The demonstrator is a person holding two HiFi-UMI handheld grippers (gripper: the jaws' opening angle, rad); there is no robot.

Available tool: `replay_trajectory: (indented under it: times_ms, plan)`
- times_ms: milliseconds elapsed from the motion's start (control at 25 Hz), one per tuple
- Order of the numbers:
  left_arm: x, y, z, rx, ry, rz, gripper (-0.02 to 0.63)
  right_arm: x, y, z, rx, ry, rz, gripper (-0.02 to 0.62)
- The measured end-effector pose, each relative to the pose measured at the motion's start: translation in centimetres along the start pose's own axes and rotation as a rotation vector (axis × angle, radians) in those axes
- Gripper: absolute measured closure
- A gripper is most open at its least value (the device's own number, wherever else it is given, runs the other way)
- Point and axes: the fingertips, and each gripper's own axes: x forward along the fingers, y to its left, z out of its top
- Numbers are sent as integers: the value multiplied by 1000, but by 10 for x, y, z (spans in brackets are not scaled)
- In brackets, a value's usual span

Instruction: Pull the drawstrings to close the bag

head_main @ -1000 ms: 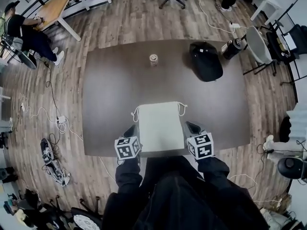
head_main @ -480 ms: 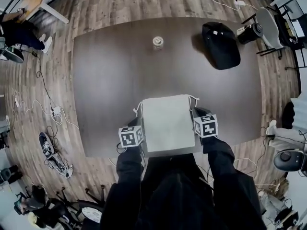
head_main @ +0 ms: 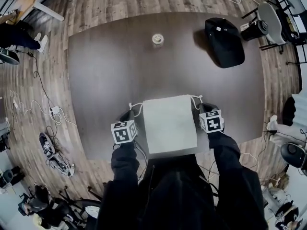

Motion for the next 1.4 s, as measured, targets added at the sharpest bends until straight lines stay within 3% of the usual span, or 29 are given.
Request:
replay_trajectory:
  times_ms: [120,280,320,400,440,520,680,960,1120,1200,1400]
  plan:
    - [-11,11,21,9,-81,24,572,-6,-13,14,0,-36,-57,572]
    - [-15,-17,32,120,-121,-72,572,-20,2,39,-62,-121,26,571]
    - [-13,-27,30,169,-108,-98,571,-22,7,43,-91,-129,51,560]
    - [-6,-38,26,246,-62,-123,568,-19,17,48,-149,-112,96,462]
    - [-2,-41,23,265,-33,-127,554,-16,21,48,-177,-91,113,447]
    - [4,-43,17,283,19,-131,489,-9,27,44,-220,-39,134,443]
    - [15,-50,11,368,89,-135,473,6,28,37,-247,24,136,446]
    - [24,-48,4,498,196,-59,474,16,27,39,-260,47,126,471]
    - [26,-51,5,525,197,-52,501,17,28,38,-222,63,121,504]
    - [28,-52,5,504,191,-44,571,19,32,38,-207,55,118,569]
    - [25,-51,7,438,160,-1,571,11,31,40,-119,11,92,572]
